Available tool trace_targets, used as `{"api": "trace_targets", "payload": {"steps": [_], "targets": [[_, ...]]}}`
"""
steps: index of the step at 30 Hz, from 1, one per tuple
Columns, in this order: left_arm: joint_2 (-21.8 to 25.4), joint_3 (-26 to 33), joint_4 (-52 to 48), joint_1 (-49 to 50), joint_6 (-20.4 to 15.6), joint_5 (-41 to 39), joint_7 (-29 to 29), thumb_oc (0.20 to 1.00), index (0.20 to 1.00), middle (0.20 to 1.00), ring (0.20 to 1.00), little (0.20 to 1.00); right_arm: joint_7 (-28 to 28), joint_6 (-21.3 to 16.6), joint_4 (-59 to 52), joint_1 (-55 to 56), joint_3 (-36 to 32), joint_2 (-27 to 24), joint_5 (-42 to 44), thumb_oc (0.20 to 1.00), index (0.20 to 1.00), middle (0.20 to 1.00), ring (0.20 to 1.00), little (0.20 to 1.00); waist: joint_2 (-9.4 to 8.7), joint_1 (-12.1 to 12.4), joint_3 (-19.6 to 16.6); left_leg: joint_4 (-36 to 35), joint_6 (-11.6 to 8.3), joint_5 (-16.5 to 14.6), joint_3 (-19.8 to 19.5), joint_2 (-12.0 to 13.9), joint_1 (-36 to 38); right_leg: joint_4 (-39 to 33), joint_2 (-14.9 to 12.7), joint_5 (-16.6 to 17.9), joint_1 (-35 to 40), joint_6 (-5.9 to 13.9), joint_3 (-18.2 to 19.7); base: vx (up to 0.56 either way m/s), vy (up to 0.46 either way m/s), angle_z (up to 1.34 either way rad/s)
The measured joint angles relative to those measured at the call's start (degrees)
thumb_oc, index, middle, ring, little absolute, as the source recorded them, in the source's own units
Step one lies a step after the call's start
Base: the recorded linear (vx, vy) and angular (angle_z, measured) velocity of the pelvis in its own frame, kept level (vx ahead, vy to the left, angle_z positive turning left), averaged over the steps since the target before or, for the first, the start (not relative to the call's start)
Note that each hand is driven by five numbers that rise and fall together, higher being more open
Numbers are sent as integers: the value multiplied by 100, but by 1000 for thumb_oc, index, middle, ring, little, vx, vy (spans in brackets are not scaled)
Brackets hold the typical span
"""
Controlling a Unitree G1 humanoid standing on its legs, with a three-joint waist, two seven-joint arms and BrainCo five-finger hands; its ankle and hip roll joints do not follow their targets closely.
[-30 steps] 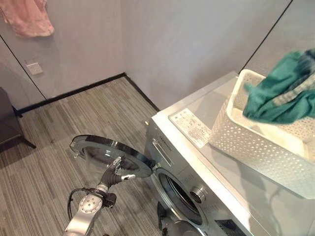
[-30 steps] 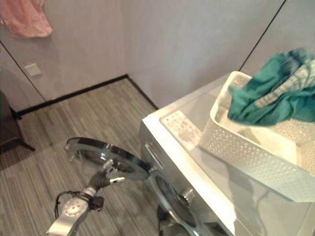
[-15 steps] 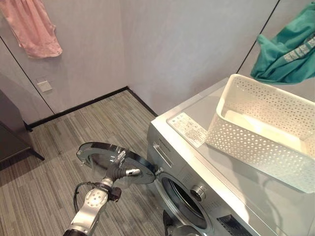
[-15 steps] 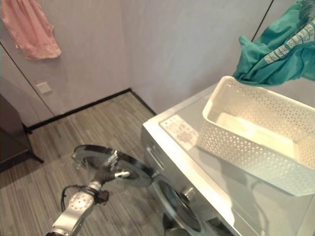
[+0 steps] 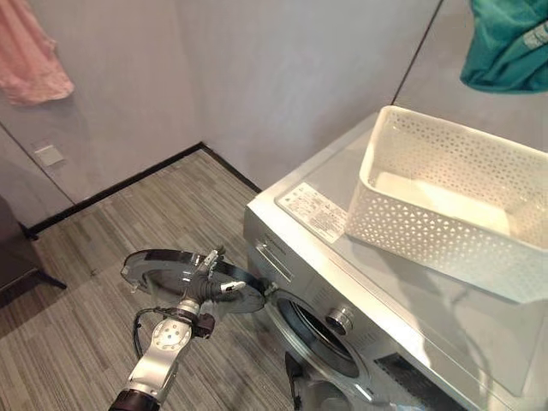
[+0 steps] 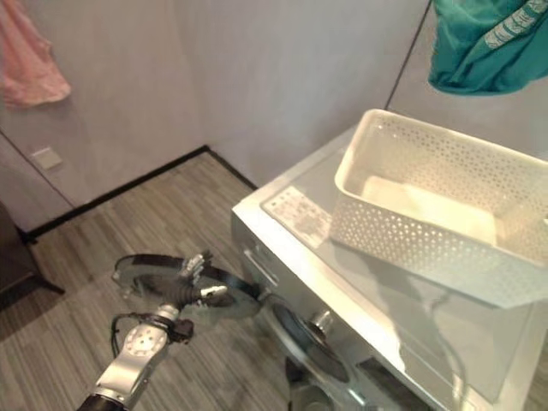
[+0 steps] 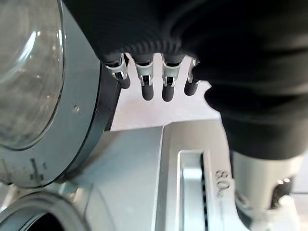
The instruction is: Grab the laundry basket,head to the washer,open it,put in the laundry and shut it.
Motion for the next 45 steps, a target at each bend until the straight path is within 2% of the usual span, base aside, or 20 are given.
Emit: {"api": "trace_targets", "payload": {"steps": [5, 6, 11, 12, 13, 15, 16, 18, 20, 21, 23, 25, 28, 30, 31, 32, 34, 37, 41, 45], "targets": [[16, 255, 27, 72, -14, 84, 48, 1000, 1000, 1000, 1000, 1000, -234, 105, -584, 1802, -1716, 700, -678, 200, 200, 200, 200, 200, -254, -122, 141, 579, 166, -380, 51, -163, -48, 11, -136, 97, 98, 113, 180, -139, 178, -16], [14, 199, 47, -21, -14, 103, 56, 1000, 1000, 1000, 1000, 1000, -331, 100, -888, 2674, -2376, 1232, -845, 200, 200, 200, 200, 200, -342, -109, 184, 988, 251, -603, -17, -149, -261, 123, -208, 77, 30, 139, 176, -84, 36, -8], [-1, 146, 1, -76, -9, 256, 44, 1000, 1000, 1000, 1000, 1000, -340, 340, -1187, 3334, -2665, 2059, -1215, 200, 200, 200, 200, 200, -490, -246, 288, 1656, 485, -967, -20, -367, -512, 101, -495, 86, 14, 273, 277, -110, 170, -3], [59, 125, 59, -102, -8, 257, 50, 1000, 1000, 1000, 1000, 1000, -345, 425, -1461, 3873, -2770, 2651, -1446, 200, 200, 200, 200, 200, -552, -245, 306, 1950, 619, -1083, -70, -515, -683, 285, -543, 369, -124, 435, 312, -212, 275, -25], [71, 245, -7, -44, -8, 278, 34, 1000, 1000, 1000, 1000, 1000, -332, 474, -1730, 4174, -2844, 3072, -1619, 200, 200, 200, 200, 200, -603, -87, 344, 1935, 857, -1230, -84, -641, -690, 310, -597, 549, -226, 540, 59, -198, 150, -72], [65, 625, 0, 135, 8, 302, 70, 1000, 1000, 1000, 1000, 1000, -310, 585, -1941, 4355, -2553, 3309, -1862, 200, 200, 200, 200, 200, -603, -15, 514, 2149, 792, -1279, 6, -661, -617, 247, -742, 818, -253, 428, -330, -146, 99, -55], [147, 600, 23, 175, 14, 307, 110, 1000, 1000, 1000, 1000, 1000, -314, 600, -1968, 4556, -2603, 3351, -2012, 200, 200, 200, 200, 200, -651, -131, 521, 2379, 982, -1395, -1, -820, -727, 178, -860, 488, -156, 299, -477, -170, 155, 27], [239, 666, 11, 403, 2, 438, 115, 1000, 1000, 1000, 1000, 1000, -328, 693, -2249, 5028, -2917, 3909, -2352, 200, 200, 200, 200, 200, -615, -120, 457, 2328, 1117, -1398, 23, -889, -767, 912, -1006, 353, -483, 399, -421, -121, 146, 11], [99, 946, 27, 837, 41, 468, 109, 1000, 1000, 1000, 1000, 1000, -284, 710, -2415, 5337, -3032, 3890, -2602, 200, 200, 200, 200, 200, -398, 15, 337, 2169, 1071, -1321, 179, -676, -811, 2321, -888, -384, -1247, 138, -635, -66, 37, -42], [-54, 1052, 34, 1091, 70, 469, 84, 1000, 1000, 1000, 1000, 1000, -275, 708, -2518, 5517, -3367, 3888, -2760, 200, 200, 200, 200, 200, -164, 40, 218, 1666, 977, -1024, 241, -577, -718, 2822, -869, -839, -1358, 168, -817, -80, 4, -31], [-31, 1037, 30, 1269, 76, 468, -14, 1000, 1000, 1000, 1000, 1000, -203, 703, -2536, 5579, -3783, 3827, -2955, 200, 200, 200, 200, 200, 36, 127, 128, 878, 836, -603, 324, -486, -370, 3090, -893, -1163, -1044, 315, -935, -5, -46, -28], [64, 1075, 2, 1279, 76, 465, -21, 1000, 1000, 1000, 1000, 1000, -196, 705, -2544, 5674, -3864, 3823, -3048, 200, 200, 200, 200, 200, -75, 144, 9, 556, 694, -439, 304, -569, -147, 2667, -798, -977, -595, 272, -899, 16, -28, -26], [57, 1035, -6, 842, 83, 467, -64, 1000, 1000, 1000, 1000, 1000, -167, 717, -2377, 5588, -3633, 3871, -3144, 200, 200, 200, 200, 200, -181, 109, -88, 327, 791, -458, 303, -572, -142, 1643, -459, -928, -403, 85, -747, -14, -109, -79], [-30, 1059, -47, 843, 64, 467, -57, 1000, 1000, 1000, 1000, 1000, -139, 702, -2295, 5397, -3291, 4036, -3159, 200, 200, 200, 200, 200, -40, 176, -128, -112, 668, -242, 445, -519, 186, 1093, -127, -292, -289, 71, -710, 17, -142, -126], [-2, 1071, -21, 823, 57, 468, -53, 1000, 1000, 1000, 1000, 1000, -101, 707, -2295, 5376, -3146, 4142, -3153, 200, 200, 200, 200, 200, -57, 228, -169, -94, 651, -240, 548, -420, 220, 898, -125, -169, -247, -25, -723, 32, -115, -125], [-33, 1110, 28, 751, 41, 467, -45, 1000, 1000, 1000, 1000, 1000, -75, 726, -2172, 5634, -3241, 4069, -3155, 200, 200, 200, 200, 200, -166, 114, -262, -117, 636, -329, 614, -562, 281, 593, -255, -474, -87, -101, -823, 44, -129, -80], [-150, 1099, 65, 674, 49, 466, -46, 1000, 1000, 1000, 1000, 1000, -128, 828, -1753, 5625, -3351, 4054, -3154, 200, 200, 200, 200, 200, -25, 38, -274, -140, 635, -325, 685, -408, 291, 885, -332, -662, -128, -75, -1122, 29, -93, -28], [-176, 1102, 65, 868, 40, 465, -31, 1000, 1000, 1000, 1000, 1000, -133, 1055, -1513, 5907, -3500, 4048, -3153, 200, 200, 200, 200, 200, -121, 91, -614, -156, 594, -303, 762, -515, 306, 1178, -906, -794, -8, 367, -1028, 53, -85, -19], [-379, 991, 277, 925, 64, 461, -16, 1000, 1000, 1000, 1000, 1000, -321, 1005, -1029, 6171, -3440, 4685, -3069, 200, 200, 200, 200, 200, 117, 44, -602, -339, 376, -55, 611, -316, 350, 861, -665, -743, 223, 351, -1236, 46, -20, 11], [-417, 1004, 261, 991, 66, 454, -10, 1000, 1000, 1000, 1000, 1000, -291, 1117, -671, 6212, -3199, 4906, -2890, 200, 200, 200, 200, 200, 310, -9, -610, -479, 342, -27, 608, -421, 327, 733, -751, -643, 215, 347, -1217, 2, 28, 3]]}}
